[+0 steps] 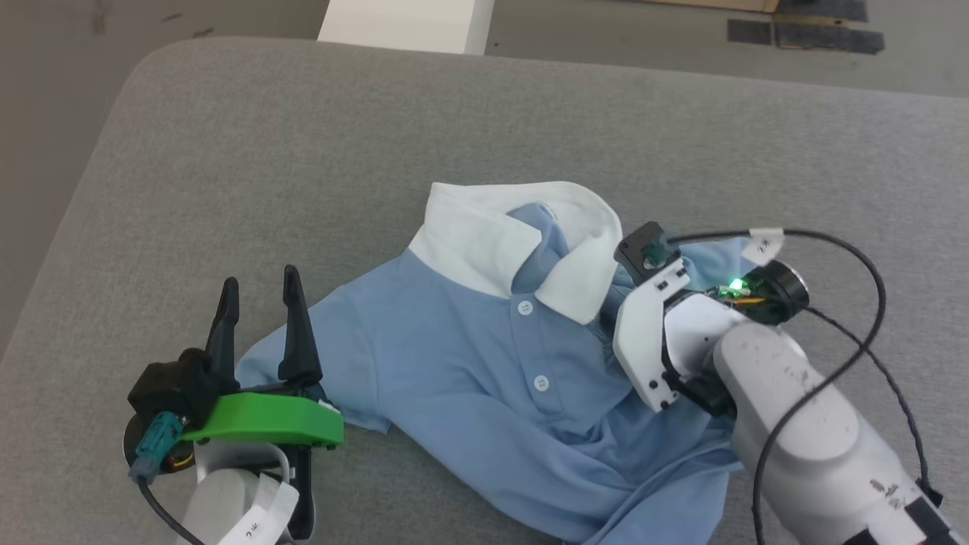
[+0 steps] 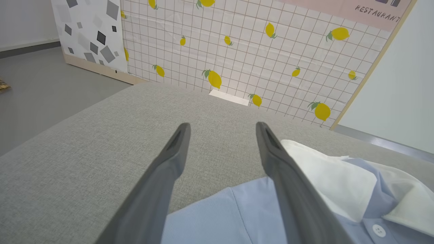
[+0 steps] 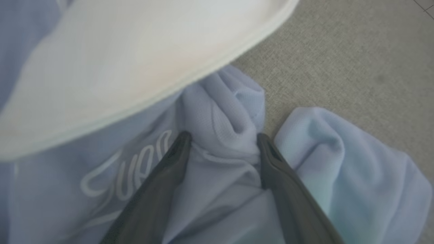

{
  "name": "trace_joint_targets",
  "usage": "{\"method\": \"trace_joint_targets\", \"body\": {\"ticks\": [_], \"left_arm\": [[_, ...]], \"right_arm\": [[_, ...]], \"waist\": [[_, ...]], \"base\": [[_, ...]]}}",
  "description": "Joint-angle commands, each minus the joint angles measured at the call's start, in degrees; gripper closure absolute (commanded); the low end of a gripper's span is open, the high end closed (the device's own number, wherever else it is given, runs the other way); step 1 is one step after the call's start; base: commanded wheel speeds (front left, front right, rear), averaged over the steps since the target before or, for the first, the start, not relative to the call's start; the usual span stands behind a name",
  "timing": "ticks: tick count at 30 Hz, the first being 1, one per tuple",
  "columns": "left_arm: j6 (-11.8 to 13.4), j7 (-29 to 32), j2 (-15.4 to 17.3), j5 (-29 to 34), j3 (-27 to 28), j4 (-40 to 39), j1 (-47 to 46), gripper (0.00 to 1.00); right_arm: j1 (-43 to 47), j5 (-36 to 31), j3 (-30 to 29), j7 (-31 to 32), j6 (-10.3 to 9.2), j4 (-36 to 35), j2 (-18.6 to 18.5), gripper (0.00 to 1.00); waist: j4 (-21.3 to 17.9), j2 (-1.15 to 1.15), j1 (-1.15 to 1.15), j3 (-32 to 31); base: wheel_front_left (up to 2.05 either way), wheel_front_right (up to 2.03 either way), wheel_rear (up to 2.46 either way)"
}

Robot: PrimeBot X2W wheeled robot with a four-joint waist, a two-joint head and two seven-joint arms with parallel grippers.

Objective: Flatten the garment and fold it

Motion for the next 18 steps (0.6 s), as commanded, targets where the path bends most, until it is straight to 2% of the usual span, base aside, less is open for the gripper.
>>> {"method": "trace_joint_targets", "body": {"ticks": [1,3,4,5,6,8,13,18], "left_arm": [[-0.5,-0.3,-0.3,0.9,0.0,0.0,-1.1,0.0],[-0.4,-0.3,-0.3,0.5,-0.2,0.2,-1.2,0.0],[-0.3,-0.3,-0.3,0.2,-0.4,0.2,-1.3,0.0],[-0.2,-0.3,-0.3,-0.1,-0.6,0.2,-1.3,0.0],[-0.1,-0.3,-0.3,-0.2,-0.7,0.2,-1.4,0.0],[0.2,-0.3,-0.3,-0.4,-0.8,0.2,-1.3,0.0],[0.4,-0.3,-0.3,0.1,-0.4,0.7,-0.6,0.0],[0.1,-0.3,-0.4,1.1,0.4,1.0,0.5,0.0]], "right_arm": [[-1.1,1.0,1.1,3.2,-0.1,1.7,-0.6,0.0],[-1.8,3.1,2.5,7.8,-0.1,3.3,-0.9,0.0],[-1.9,4.3,3.3,9.7,-0.1,3.7,-1.1,0.25],[-2.2,5.8,3.5,10.8,-0.1,3.6,-1.3,0.82],[-2.5,6.7,3.3,10.6,-0.1,3.2,-1.5,1.0],[-3.0,6.9,1.3,7.1,-0.1,2.0,-2.1,1.0],[-2.3,1.4,-9.7,-7.7,-0.1,-1.2,-1.9,1.0],[1.3,-6.5,-21.0,-14.8,-0.1,-7.8,-1.9,1.0]], "waist": [[2.3,0.0,0.0,2.3],[2.6,0.0,0.0,2.4],[2.7,0.0,0.0,2.5],[2.8,0.0,0.0,2.5],[2.8,0.0,0.0,2.4],[2.5,0.0,0.0,2.2],[0.9,0.0,0.0,0.3],[-1.7,0.0,0.0,-2.1]], "base": [[0.0,0.0,0.0],[0.0,0.0,0.0],[0.0,0.0,0.0],[0.0,0.0,0.0],[0.0,0.0,0.0],[0.0,0.0,0.0],[0.0,0.0,0.0],[0.0,0.0,0.0]]}}
